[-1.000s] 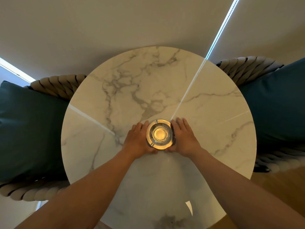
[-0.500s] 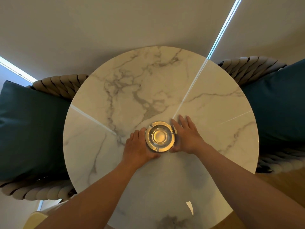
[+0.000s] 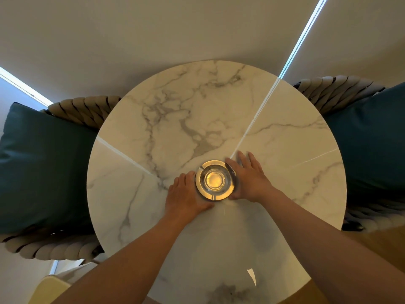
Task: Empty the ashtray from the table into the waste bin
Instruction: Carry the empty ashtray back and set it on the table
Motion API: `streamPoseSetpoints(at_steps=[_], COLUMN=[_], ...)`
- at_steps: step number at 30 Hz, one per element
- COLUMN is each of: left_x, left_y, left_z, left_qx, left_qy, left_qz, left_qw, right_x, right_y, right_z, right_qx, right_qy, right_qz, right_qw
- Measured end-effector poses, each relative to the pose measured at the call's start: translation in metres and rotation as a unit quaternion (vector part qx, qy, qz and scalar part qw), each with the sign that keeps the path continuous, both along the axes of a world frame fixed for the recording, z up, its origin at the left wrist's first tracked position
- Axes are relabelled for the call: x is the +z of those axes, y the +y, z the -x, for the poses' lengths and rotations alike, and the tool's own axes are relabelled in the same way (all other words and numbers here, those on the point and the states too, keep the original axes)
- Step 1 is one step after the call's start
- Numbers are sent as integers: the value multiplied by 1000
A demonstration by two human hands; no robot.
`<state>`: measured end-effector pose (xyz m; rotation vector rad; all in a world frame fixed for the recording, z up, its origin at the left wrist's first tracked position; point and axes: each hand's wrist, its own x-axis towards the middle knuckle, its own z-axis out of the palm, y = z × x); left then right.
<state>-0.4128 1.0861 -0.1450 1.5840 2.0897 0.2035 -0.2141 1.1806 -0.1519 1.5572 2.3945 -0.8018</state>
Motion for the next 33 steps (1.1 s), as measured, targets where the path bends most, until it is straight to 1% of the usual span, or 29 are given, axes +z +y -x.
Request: streamPoseSetpoints(at_steps=[11,21,27,33], left_x=[-3,-3,-3,-3], left_y=[-7,11,23,27], left_z=[-3,-4,5,11], left_qx=[-17,-29,-59,-51], left_qy=[16,14,3,2], left_qz=[-6,-33,-25,-35], left_qw=[1000,999,998,998], right_x=[6,0,1,3], right_y=[1,-16,-26,-25], right_z=[-1,5,9,14], right_qx=[-1,-65,-94,-93], right_qy=[-3,20,31,35], right_qz=[9,-13,-27,-33], right_qw=[1000,998,995,994])
